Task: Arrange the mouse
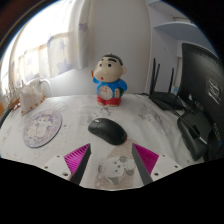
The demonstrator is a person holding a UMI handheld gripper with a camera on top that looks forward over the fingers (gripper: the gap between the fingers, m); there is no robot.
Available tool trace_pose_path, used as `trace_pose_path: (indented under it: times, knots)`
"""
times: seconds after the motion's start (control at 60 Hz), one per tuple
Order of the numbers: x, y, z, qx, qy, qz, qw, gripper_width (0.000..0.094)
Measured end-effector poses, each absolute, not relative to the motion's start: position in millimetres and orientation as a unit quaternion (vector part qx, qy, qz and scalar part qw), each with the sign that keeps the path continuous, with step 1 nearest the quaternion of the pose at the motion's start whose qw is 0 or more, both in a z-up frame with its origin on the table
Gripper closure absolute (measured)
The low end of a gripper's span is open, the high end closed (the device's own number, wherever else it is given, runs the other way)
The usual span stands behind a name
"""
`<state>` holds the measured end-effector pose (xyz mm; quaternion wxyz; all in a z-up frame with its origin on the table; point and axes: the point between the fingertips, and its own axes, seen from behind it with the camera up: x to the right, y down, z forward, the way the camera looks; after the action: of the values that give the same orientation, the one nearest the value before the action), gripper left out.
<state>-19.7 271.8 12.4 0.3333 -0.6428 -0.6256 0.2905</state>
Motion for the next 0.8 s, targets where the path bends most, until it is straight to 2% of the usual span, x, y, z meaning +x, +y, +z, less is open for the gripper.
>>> trace_pose_path:
  times: [0.233, 0.667, 0.733, 0.8]
  knots:
    - [-77, 284, -8, -0.647, -0.623, 0.281, 0.338, 0.0073]
    - [-147, 297, -10, -0.644, -0.625, 0.271, 0.347, 0.0088]
    - [-152, 300, -10, -0.645, -0.625, 0.269, 0.349, 0.0106]
    - [-156, 299, -10, -0.643, -0.626, 0.268, 0.350, 0.0171]
